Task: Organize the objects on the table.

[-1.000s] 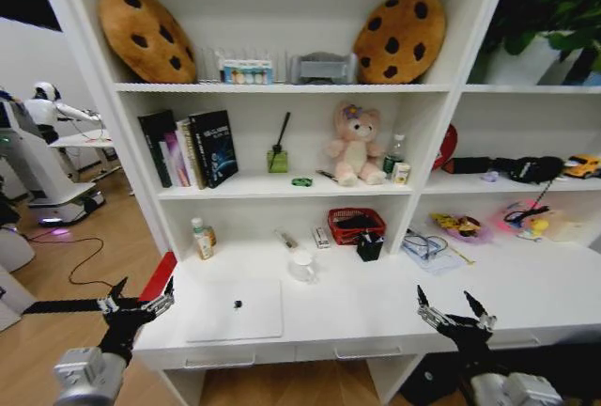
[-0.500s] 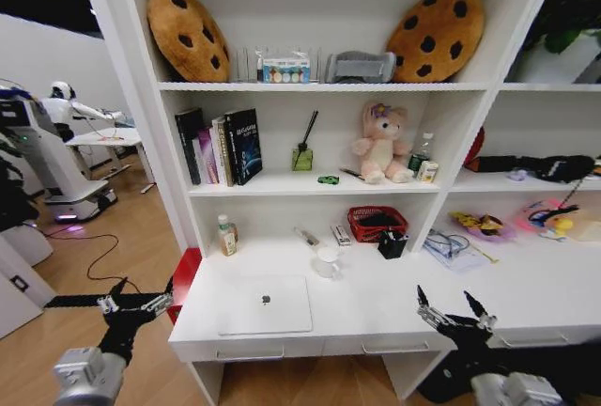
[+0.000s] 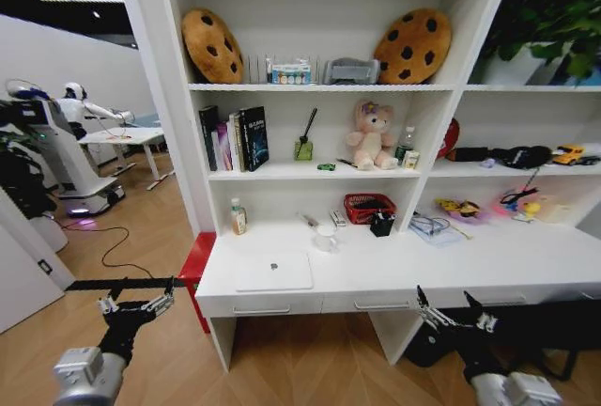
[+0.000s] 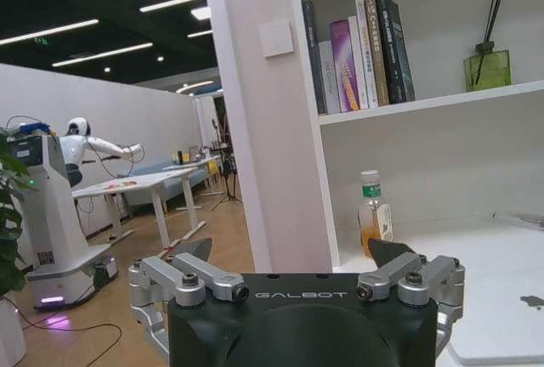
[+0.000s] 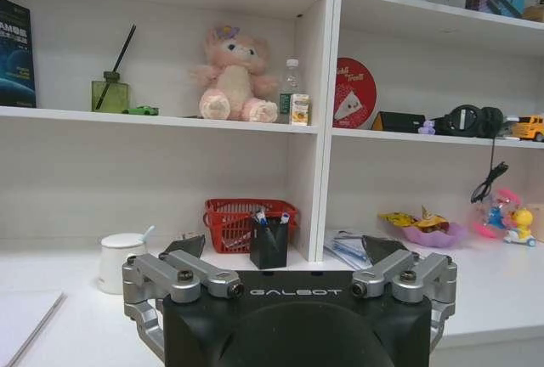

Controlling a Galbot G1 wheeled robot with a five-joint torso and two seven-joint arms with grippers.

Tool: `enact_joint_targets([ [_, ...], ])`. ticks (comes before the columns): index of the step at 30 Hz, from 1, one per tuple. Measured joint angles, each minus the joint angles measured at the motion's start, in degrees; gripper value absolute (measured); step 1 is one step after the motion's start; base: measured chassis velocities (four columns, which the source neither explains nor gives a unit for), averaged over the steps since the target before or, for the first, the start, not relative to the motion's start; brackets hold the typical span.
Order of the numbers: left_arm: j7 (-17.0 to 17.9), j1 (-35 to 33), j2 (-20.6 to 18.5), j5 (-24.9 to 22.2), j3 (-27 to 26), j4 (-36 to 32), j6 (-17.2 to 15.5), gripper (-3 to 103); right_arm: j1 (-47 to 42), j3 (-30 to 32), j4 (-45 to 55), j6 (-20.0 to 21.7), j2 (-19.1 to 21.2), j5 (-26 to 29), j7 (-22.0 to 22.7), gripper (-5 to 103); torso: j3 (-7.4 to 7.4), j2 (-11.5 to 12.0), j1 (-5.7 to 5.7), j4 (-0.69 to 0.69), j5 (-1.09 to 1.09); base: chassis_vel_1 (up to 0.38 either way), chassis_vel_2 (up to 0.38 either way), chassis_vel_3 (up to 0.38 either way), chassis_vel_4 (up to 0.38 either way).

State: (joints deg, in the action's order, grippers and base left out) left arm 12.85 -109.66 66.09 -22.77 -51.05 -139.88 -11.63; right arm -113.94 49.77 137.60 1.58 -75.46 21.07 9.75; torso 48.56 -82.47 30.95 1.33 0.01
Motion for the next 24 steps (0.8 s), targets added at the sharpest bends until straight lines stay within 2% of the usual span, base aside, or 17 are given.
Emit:
enact_joint_targets([
  [4, -0.01, 0.0, 0.0, 0.0, 0.0, 0.0, 0.0, 100, 0.0, -0.01, -0.01, 0.0, 0.0, 0.0, 0.0, 100, 0.0, 0.01, 0.0, -0.01, 0.01, 0.371, -0.336, -0.371, 0.352],
  [5, 0.0, 0.0, 0.0, 0.0, 0.0, 0.0, 0.0, 100, -0.01, 0.0, 0.0, 0.0, 0.0, 0.0, 0.0, 100, -0.01, -0.01, -0.02, 0.0, -0.07, 0.356, -0.338, -0.344, 0.372],
  [6, 0.0, 0.0, 0.0, 0.0, 0.0, 0.0, 0.0, 100, -0.01, -0.01, -0.01, 0.0, 0.0, 0.01, 0.0, 100, 0.0, 0.0, -0.02, 0.0, 0.02, 0.372, -0.333, -0.422, 0.312],
  [8, 0.0, -0.01, 0.0, 0.0, 0.0, 0.0, 0.0, 100, -0.01, 0.0, -0.01, 0.0, 0.0, 0.0, 0.0, 100, 0.0, 0.0, -0.02, 0.0, 0.03, 0.372, -0.315, -0.355, 0.312],
  [11, 0.02, -0.02, 0.0, 0.0, -0.01, 0.0, 0.0, 100, -0.02, -0.01, 0.0, 0.0, 0.0, 0.0, -0.01, 100, -0.03, -0.04, -0.06, -0.03, -0.07, 0.262, -0.239, -0.253, 0.224],
  [16, 0.01, 0.0, 0.0, 0.0, 0.0, 0.0, 0.0, 100, -0.04, 0.0, 0.0, 0.0, 0.0, 0.0, 0.0, 100, -0.01, -0.02, -0.04, 0.04, -0.01, -0.002, -0.029, -0.152, 0.078],
  [21, 0.0, 0.01, 0.0, 0.0, 0.0, 0.0, 0.0, 100, 0.03, 0.0, 0.0, 0.0, 0.0, 0.0, 0.0, 100, 0.04, 0.05, 0.09, -0.03, 0.0, -0.079, -0.001, 0.1, -0.021],
  [24, 0.0, 0.0, 0.0, 0.0, 0.0, 0.0, 0.0, 100, 0.03, 0.0, -0.01, 0.0, 0.0, 0.0, 0.0, 100, 0.03, 0.05, 0.08, -0.02, 0.0, -0.05, 0.045, 0.093, -0.044],
])
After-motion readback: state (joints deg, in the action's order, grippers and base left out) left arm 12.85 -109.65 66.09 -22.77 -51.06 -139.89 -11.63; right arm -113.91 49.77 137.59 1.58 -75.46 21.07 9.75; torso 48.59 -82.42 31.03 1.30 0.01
